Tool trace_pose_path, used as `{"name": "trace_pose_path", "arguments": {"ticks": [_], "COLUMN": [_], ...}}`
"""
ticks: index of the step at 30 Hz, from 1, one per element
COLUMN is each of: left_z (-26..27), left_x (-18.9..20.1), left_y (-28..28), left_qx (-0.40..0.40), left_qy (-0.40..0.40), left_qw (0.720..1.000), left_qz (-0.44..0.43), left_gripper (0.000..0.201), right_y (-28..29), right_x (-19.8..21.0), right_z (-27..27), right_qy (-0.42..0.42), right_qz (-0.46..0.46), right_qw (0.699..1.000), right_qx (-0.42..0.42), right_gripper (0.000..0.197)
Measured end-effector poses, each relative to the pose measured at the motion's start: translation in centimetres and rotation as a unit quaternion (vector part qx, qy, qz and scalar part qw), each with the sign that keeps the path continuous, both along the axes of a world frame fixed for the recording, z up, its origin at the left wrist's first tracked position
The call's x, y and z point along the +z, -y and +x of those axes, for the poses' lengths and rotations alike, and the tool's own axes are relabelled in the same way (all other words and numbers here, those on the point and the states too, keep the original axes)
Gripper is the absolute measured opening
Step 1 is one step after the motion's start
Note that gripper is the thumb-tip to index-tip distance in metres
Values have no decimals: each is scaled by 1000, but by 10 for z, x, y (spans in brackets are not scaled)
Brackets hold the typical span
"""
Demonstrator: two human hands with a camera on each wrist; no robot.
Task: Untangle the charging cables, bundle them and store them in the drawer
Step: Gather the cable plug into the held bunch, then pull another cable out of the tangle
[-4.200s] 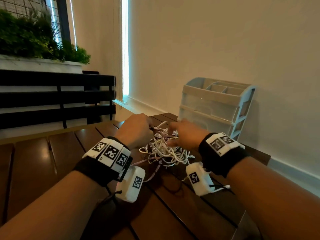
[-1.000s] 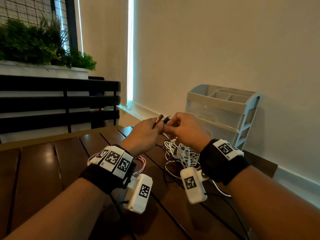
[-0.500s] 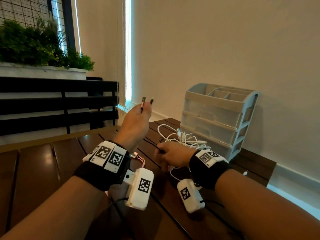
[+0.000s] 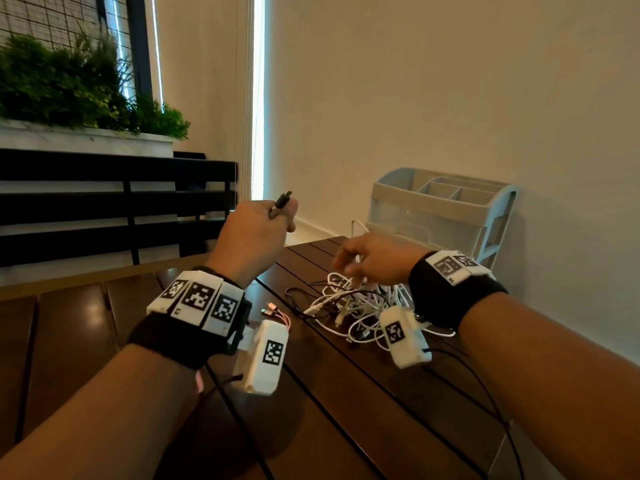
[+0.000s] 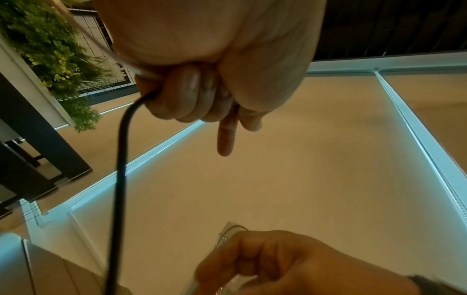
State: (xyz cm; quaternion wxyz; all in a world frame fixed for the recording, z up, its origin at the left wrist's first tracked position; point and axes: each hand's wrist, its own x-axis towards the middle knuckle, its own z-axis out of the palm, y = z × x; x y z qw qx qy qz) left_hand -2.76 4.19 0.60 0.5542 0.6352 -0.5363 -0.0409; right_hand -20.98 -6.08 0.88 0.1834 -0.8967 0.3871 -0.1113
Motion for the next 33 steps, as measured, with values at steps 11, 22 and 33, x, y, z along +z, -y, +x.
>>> {"name": "trace_pose_path", "arguments": {"ticks": [11, 22, 33], "left_z": [7, 37, -21], "left_x": [22, 28, -17], "left_y": [-15, -22, 3], "left_qx": [-5, 72, -66], "left_qy": [-35, 14, 87], "left_qw": [998, 997, 982], "left_qz": [-53, -33, 154], "left_gripper": [52, 48, 31], "right_y": [-20, -11, -22], "right_x": [-34, -12, 1], "right_z": [24, 6, 21], "right_qy": [-225, -182, -5], "right_qz": [-278, -121, -231], "right_qw": [928, 975, 972], "right_qx": [102, 29, 37], "right_gripper": [27, 16, 17]}}
